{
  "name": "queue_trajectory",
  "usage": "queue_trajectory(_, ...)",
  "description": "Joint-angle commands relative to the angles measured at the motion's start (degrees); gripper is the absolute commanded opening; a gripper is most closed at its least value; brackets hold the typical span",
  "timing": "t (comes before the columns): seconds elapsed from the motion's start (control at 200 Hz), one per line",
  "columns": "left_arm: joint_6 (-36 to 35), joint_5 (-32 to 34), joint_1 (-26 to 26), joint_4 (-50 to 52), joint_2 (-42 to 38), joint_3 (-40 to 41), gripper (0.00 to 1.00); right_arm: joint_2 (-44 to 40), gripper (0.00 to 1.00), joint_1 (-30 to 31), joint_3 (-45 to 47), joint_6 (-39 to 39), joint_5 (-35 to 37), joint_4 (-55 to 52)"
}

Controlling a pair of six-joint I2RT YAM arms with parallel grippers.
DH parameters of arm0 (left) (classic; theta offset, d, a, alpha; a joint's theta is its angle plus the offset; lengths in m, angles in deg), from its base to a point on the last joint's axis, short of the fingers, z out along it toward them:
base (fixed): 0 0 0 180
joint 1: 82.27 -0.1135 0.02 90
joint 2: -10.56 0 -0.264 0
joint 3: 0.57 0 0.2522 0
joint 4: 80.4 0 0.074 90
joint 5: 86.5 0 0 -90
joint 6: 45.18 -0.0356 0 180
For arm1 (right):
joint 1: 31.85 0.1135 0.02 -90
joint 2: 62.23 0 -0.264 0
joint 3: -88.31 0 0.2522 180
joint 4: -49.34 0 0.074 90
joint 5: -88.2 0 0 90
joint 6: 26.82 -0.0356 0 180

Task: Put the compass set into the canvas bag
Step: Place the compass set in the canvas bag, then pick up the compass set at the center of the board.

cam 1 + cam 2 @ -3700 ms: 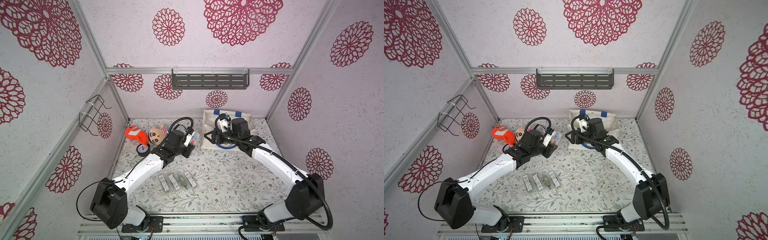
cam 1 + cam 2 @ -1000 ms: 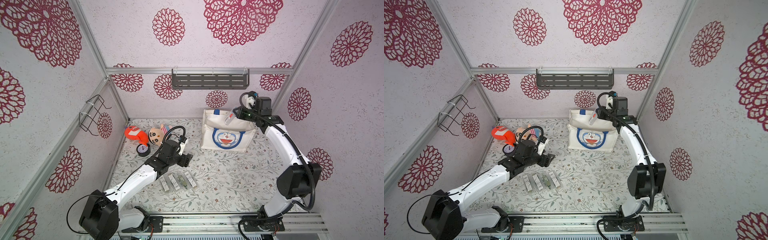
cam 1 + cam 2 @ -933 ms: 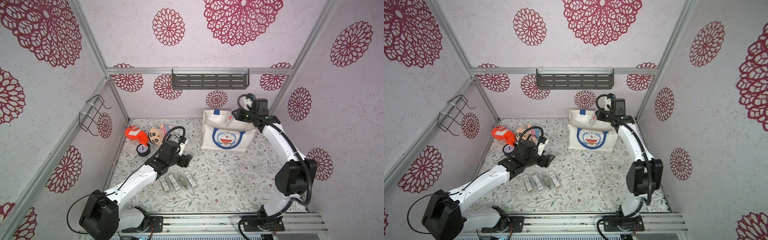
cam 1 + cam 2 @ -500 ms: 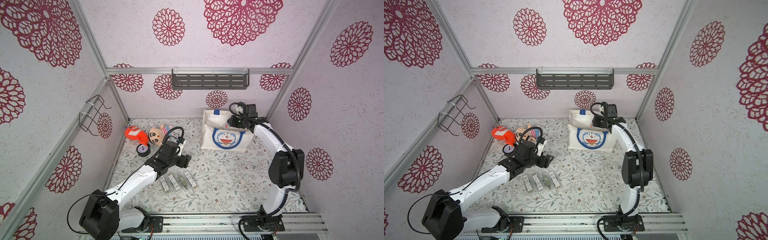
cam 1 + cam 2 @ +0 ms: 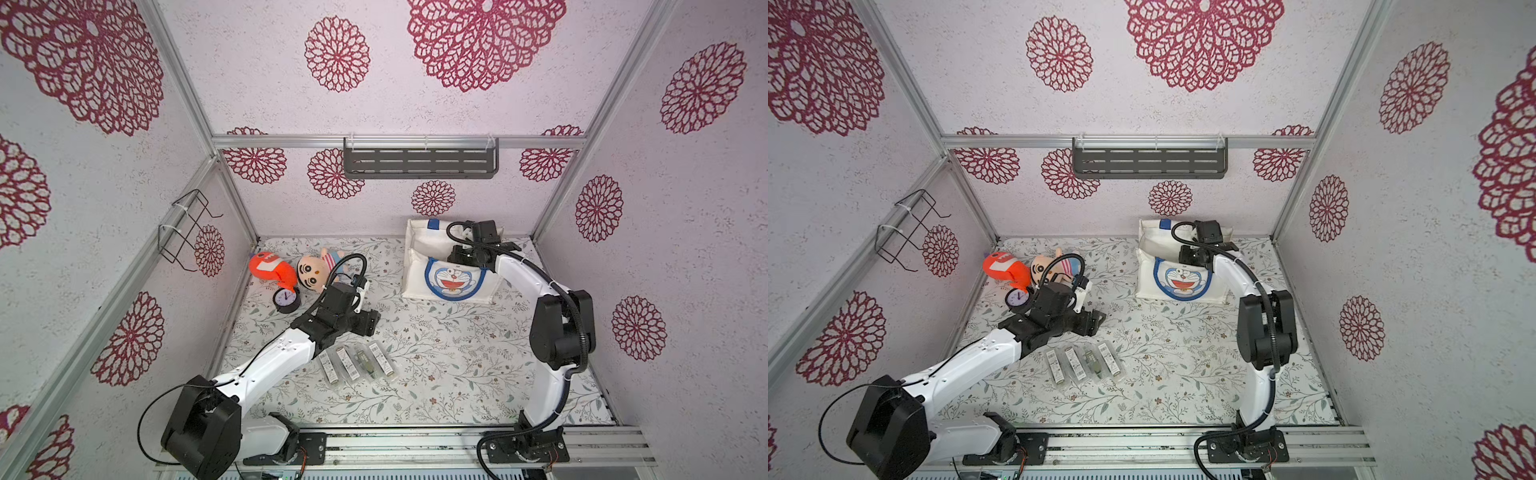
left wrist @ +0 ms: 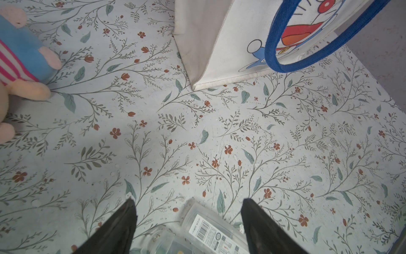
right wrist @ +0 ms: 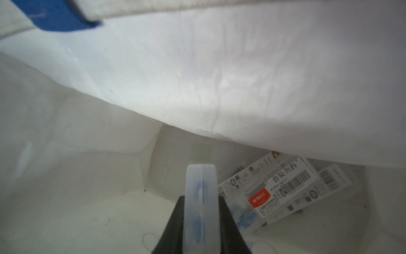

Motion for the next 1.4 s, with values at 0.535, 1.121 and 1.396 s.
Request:
queue_trajectory(0.535, 7.1, 4.57, -1.77, 4.23, -0.09, -0.62, 0.8, -13.0, 0.54, 0.51, 0.93, 1.8, 4.33, 3.52)
queue_trajectory(1.121, 38.77, 18.42, -4.78, 28.06, -4.0, 2.04, 0.79, -40.9, 0.57, 7.0, 30.91, 1.74, 0.55, 23.23)
queue_trajectory(1.396, 47.55, 17.17, -4.68, 30.53, -5.57, 7.55, 0.76, -41.97, 0.57, 7.76, 34.76, 1.83, -1.19, 24.67)
